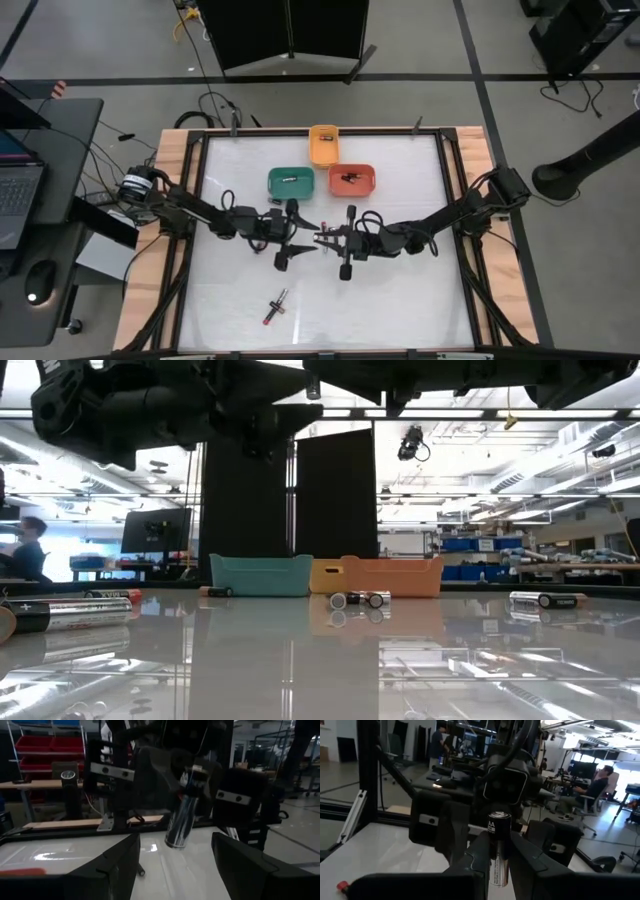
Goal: Sort batteries
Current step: Put the silver battery into the green bin
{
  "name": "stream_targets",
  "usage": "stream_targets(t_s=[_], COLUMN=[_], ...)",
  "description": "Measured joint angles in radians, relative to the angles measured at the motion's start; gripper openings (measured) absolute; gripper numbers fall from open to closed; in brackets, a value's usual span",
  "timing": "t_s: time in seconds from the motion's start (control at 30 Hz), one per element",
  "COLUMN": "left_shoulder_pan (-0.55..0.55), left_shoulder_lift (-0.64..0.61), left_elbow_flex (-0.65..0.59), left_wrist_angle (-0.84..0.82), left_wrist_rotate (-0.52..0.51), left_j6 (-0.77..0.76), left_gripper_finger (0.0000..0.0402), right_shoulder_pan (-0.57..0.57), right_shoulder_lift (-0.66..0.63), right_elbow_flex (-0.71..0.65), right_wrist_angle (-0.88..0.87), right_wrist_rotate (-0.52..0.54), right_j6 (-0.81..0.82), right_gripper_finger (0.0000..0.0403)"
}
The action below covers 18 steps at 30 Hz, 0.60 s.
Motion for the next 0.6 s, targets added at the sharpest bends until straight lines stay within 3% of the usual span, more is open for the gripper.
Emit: stream_targets(t_s=[0.3, 0.6], left_shoulder_pan=[0.000, 0.000], left_shoulder_lift=[0.000, 0.000], left_elbow_flex=[0.046, 0.046], left_wrist_angle=[-0.044, -0.041], left_wrist_rotate=[0.022, 0.027], left_j6=[-0.001, -0.001], left_gripper_finger=[0.0234, 0.0129], right_shoulder_pan=[0.000, 0.000], right_shoulder_lift=[0.000, 0.000], right_elbow_flex=[0.000, 0.000], right_wrist_angle=[0.003, 0.002], right_wrist_rotate=[0.000, -0.001], right_j6=[-0.007, -0.006], right_gripper_finger=[0.0056, 0.0056])
